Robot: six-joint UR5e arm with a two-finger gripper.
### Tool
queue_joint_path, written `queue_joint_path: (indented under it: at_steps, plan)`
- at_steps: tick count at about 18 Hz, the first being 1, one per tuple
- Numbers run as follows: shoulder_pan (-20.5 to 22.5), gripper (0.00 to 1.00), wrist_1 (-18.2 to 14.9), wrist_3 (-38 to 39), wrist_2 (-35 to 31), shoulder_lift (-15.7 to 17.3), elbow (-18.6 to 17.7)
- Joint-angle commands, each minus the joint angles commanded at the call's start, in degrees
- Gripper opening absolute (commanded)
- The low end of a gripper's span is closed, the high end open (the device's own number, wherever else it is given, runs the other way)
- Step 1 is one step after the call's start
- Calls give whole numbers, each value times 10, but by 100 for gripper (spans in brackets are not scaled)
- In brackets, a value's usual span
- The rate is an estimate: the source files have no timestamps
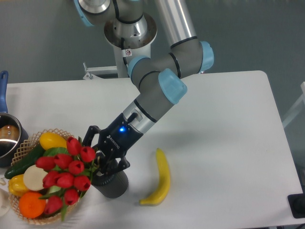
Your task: Insert the flowers into the vase
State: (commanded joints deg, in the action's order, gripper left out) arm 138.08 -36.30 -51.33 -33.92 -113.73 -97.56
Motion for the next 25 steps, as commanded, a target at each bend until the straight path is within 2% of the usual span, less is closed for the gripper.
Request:
queue_joint_path:
  at_steps: [7, 12, 15, 19, 22, 25]
  plan:
    - [15, 100, 1, -3, -33, 8, -1]
    - [67, 100, 1, -3, -59, 62, 0]
    - [93, 100, 1, -17, -137, 89, 4]
    - [111, 100, 0, -119, -271, 93, -3]
    - [124, 100, -1, -133, -368, 98, -11]
    - [144, 100, -1, -132, -423, 100, -21]
